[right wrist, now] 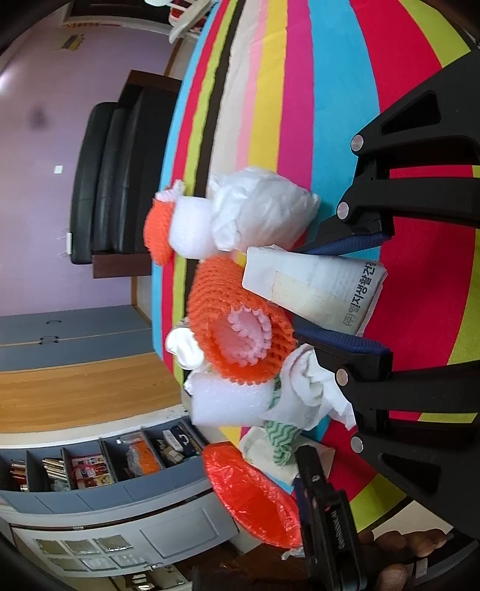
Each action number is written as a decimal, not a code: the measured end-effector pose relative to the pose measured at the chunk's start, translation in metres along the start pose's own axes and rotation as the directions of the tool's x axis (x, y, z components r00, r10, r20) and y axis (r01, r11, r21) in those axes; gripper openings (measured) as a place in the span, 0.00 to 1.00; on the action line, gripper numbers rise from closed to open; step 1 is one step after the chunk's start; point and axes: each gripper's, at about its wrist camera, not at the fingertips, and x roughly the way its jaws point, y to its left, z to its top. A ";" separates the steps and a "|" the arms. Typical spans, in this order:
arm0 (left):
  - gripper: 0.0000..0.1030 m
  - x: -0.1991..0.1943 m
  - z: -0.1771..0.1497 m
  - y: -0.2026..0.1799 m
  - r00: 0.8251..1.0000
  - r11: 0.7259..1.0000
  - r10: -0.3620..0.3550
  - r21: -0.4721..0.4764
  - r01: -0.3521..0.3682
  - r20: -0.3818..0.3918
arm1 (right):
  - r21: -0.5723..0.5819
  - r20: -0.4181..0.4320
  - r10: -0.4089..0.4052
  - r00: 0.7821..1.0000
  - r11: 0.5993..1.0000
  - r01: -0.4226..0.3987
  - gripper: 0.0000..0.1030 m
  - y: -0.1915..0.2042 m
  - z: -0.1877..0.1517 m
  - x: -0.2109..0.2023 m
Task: Collect trash
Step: 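Reach the left gripper to the white paper bag and close on it, then carry the paper bag with the left gripper while the right gripper carries the white packet to the bin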
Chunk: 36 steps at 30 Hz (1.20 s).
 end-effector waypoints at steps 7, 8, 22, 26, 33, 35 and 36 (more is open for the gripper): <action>0.45 -0.006 -0.001 0.004 1.000 1.000 0.005 -0.002 -0.005 0.006 | -0.023 0.081 -0.028 0.996 0.999 0.030 0.35 0.003 0.007 -0.018; 0.44 -0.008 0.000 0.005 1.000 1.000 0.008 -0.002 -0.008 0.012 | -0.026 0.094 -0.034 0.995 0.999 0.036 0.35 0.003 0.007 -0.021; 0.37 -0.030 0.013 0.008 0.997 1.000 0.018 0.004 -0.018 0.077 | -0.020 0.166 -0.023 0.986 0.999 0.026 0.36 0.008 0.026 -0.037; 0.37 -0.045 0.024 0.012 0.993 0.999 0.030 0.014 -0.032 0.110 | -0.027 0.192 -0.015 0.981 0.999 0.020 0.36 0.013 0.042 -0.044; 0.37 -0.070 0.049 0.030 0.985 0.998 0.059 0.002 -0.060 0.162 | -0.047 0.204 0.029 0.979 0.999 -0.019 0.36 0.033 0.077 -0.039; 0.37 -0.080 0.058 0.037 0.979 0.997 0.073 -0.005 -0.074 0.188 | -0.063 0.211 0.050 0.976 0.997 -0.037 0.36 0.046 0.088 -0.036; 0.37 -0.083 0.062 0.040 0.977 0.997 0.080 -0.008 -0.080 0.200 | -0.071 0.214 0.059 0.975 0.996 -0.045 0.36 0.052 0.092 -0.035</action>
